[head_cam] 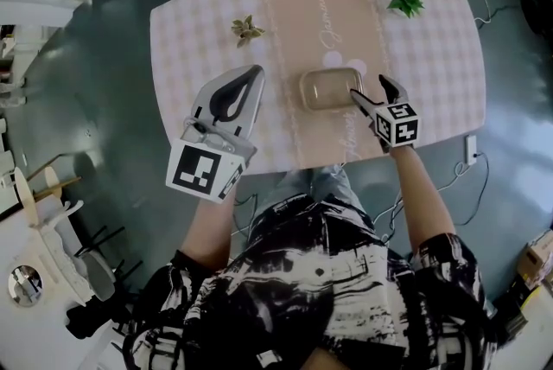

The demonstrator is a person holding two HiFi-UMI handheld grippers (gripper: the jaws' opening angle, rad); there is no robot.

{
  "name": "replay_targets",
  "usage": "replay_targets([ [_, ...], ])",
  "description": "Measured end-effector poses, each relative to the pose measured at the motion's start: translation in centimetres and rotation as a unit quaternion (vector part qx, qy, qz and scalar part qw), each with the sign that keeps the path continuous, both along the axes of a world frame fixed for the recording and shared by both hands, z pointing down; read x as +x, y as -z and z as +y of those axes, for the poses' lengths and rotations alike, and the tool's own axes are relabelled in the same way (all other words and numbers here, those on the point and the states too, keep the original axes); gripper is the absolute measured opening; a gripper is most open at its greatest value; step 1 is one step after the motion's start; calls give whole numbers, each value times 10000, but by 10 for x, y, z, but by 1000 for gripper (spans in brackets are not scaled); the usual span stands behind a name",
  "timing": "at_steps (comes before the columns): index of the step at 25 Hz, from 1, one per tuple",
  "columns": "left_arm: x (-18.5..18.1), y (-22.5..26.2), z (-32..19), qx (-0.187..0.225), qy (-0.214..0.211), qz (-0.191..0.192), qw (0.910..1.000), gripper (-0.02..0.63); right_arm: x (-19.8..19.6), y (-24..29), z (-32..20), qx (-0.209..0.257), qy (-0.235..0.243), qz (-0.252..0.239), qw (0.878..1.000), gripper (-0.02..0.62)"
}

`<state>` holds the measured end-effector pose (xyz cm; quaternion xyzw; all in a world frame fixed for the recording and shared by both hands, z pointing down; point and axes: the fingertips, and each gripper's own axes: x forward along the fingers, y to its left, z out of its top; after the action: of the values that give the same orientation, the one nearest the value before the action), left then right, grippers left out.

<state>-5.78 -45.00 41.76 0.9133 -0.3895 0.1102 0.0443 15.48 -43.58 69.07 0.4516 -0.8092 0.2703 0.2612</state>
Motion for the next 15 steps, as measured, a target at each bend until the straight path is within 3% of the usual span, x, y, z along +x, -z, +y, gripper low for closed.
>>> replay_targets([
  [3,1,-1,0,-10,-8,-45,10000,0,-1,-7,2,-172,-9,17,9999,279],
  [9,3,-2,0,-22,13,-72,10000,0,-4,-22,4,-450,-7,63,9990,136],
  [15,0,-3,0,-42,32,-111,9999,0,-5,-31,3,-669,-13,78,9977,98],
])
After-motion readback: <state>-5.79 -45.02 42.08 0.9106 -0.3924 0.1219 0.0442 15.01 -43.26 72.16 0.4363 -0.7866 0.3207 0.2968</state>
